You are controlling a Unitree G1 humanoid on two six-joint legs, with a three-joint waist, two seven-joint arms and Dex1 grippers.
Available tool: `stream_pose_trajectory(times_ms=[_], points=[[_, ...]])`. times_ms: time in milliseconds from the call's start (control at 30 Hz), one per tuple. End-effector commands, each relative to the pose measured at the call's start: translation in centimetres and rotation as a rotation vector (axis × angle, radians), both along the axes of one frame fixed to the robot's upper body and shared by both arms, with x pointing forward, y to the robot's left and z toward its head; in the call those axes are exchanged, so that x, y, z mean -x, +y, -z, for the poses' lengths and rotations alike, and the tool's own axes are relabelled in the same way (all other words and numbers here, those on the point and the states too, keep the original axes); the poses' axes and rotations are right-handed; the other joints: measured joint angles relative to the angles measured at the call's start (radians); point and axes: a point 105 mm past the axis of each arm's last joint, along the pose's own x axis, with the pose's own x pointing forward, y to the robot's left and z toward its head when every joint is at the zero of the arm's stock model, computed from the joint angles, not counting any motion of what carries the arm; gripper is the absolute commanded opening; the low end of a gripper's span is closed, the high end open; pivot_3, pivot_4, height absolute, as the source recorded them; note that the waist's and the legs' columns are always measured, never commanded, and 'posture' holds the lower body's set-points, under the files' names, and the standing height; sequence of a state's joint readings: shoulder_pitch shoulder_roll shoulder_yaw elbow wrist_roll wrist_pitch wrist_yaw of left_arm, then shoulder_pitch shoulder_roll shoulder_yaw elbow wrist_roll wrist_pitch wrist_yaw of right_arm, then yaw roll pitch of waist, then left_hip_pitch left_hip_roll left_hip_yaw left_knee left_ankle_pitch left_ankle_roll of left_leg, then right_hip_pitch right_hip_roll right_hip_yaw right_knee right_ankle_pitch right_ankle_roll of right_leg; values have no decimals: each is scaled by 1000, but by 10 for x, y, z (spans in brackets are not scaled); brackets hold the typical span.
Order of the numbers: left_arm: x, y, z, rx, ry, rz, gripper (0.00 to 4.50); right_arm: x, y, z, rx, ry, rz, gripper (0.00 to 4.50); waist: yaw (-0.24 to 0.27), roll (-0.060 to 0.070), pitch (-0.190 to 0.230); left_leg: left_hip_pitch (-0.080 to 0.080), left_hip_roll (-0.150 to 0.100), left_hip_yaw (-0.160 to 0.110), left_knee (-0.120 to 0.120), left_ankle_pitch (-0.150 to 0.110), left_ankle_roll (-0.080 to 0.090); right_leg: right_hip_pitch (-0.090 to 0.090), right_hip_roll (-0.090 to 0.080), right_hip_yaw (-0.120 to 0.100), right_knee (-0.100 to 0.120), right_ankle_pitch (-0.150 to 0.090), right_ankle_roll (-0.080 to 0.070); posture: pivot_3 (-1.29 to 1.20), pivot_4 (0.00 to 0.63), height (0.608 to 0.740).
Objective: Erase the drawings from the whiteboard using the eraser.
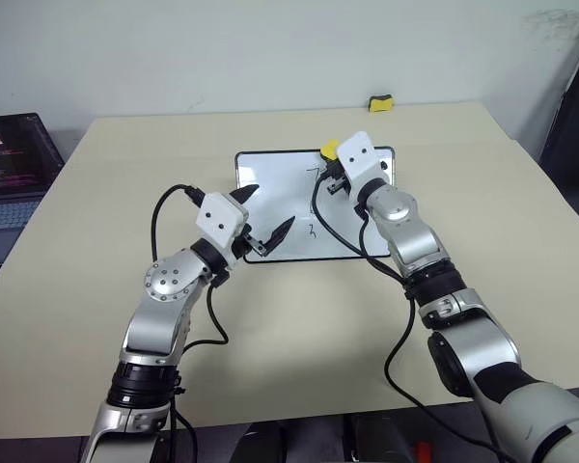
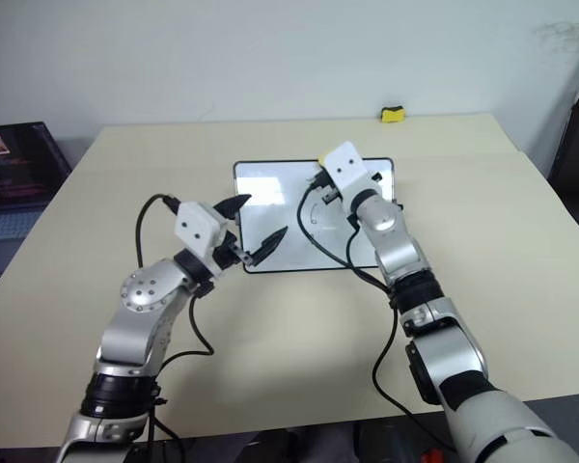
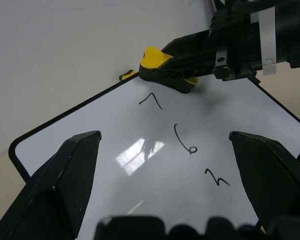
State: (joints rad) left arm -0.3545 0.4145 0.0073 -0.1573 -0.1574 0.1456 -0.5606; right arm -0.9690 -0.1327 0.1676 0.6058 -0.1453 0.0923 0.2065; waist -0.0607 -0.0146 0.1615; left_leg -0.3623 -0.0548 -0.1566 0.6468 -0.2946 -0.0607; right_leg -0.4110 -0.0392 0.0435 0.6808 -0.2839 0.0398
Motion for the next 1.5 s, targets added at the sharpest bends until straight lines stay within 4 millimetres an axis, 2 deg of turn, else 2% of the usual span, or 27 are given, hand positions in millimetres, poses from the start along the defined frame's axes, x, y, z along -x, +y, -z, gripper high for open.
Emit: stream_pose_trajectory(times_ms=[33,300,633,833,1000,1167,1367,1500], points=[[2,5,-12,-1,-48,-6,4500,1,7,15,49,39,-23,985,0,0,0,0,0,0,0,0,0,0,0,0,0,0,0,0,150,740],[2,7,-17,-5,-63,-25,4500,6,13,47,156,132,-61,985,-1,0,-2,6,1,0,0,-1,2,5,1,0,1,1,-1,0,150,740],[3,5,-22,-1,-71,-34,4500,17,13,55,180,152,-99,985,0,0,-3,8,1,0,0,-1,2,7,1,0,1,2,-1,0,150,740],[4,4,-22,-1,-71,-32,4500,21,11,41,129,120,-108,985,1,0,-3,8,1,-1,0,-1,2,6,1,0,1,2,-1,0,150,740],[5,3,-22,0,-70,-27,4500,22,17,5,45,14,-124,985,3,0,-2,7,1,-1,0,-1,2,6,1,-1,0,2,-1,0,150,740],[5,0,-23,1,-70,-16,4500,18,23,-11,-1,-33,-124,985,1,0,-2,2,1,0,0,1,-1,1,1,0,0,2,-1,0,150,740],[7,1,-23,-4,-69,-15,4500,11,28,-12,0,-48,-119,985,3,0,-2,-1,1,-1,-1,1,-1,-1,0,-1,-2,2,-1,0,150,740],[8,1,-24,-6,-69,-16,4500,7,33,-4,22,-26,-116,985,1,0,-2,-1,1,0,-1,1,-1,-1,1,0,-2,2,-1,0,150,740]])
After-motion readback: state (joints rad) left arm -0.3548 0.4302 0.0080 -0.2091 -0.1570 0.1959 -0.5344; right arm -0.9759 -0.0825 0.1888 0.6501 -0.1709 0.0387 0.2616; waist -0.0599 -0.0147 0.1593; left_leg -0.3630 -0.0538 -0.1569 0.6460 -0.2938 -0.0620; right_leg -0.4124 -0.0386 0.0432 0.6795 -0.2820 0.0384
